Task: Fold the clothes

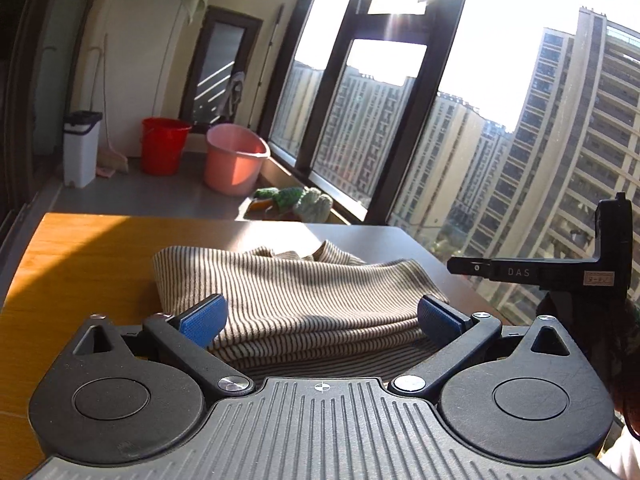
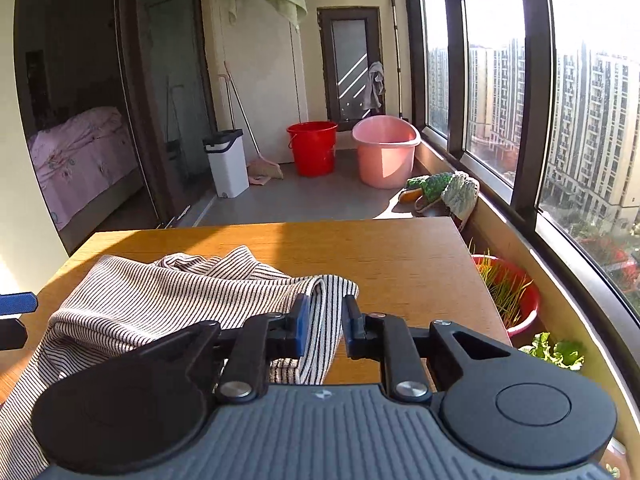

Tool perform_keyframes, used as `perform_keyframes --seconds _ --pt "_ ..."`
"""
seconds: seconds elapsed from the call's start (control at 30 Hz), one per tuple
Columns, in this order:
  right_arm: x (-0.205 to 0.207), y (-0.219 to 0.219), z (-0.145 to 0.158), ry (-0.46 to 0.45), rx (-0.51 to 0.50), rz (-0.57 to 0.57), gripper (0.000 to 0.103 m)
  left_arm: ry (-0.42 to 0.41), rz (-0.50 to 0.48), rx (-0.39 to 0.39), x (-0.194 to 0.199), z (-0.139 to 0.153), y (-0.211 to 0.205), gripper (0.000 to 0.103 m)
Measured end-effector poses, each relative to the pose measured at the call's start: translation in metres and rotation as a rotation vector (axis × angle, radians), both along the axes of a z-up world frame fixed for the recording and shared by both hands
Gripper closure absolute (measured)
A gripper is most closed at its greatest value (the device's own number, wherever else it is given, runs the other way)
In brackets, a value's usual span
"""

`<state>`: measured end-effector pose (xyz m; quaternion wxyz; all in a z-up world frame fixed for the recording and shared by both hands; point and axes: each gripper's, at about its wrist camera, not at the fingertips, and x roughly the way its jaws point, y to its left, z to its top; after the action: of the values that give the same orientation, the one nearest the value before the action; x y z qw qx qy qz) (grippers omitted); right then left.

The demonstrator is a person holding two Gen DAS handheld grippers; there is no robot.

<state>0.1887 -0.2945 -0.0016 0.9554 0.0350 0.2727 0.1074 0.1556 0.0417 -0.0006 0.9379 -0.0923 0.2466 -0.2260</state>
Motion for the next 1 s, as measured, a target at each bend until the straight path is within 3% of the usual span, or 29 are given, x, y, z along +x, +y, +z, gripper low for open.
perform_keyframes --seconds 0.07,0.17,0.27,0.5,0.73,0.9,1.0 --pt "0.003 0.010 0.000 -0.010 0.041 0.027 0.078 0.027 0.007 0.032 0.017 -0.008 -0.013 0.000" --pt "0.004 0.021 -0.018 0.013 0.018 0.056 0.064 0.101 0.034 0.144 0.041 -0.036 -0.030 0.000" --pt "0.004 0.033 -0.038 0.037 -0.011 0.084 0.062 0.093 0.026 0.177 0.041 -0.042 -0.033 0.000" --pt "0.004 0.045 -0.034 0.035 -0.053 0.096 0.060 0.092 0.028 0.176 0.040 -0.045 -0.031 0.000" --pt "0.042 0.053 -0.008 0.007 0.026 0.086 0.057 0.091 0.031 0.189 0.038 -0.047 -0.033 0.000" --pt "0.078 0.053 -0.043 0.117 0.055 0.068 0.051 0.090 0.029 0.178 0.037 -0.047 -0.030 0.000" --pt "0.074 0.057 -0.047 0.094 0.018 0.080 0.050 0.090 0.027 0.165 0.037 -0.047 -0.028 0.000"
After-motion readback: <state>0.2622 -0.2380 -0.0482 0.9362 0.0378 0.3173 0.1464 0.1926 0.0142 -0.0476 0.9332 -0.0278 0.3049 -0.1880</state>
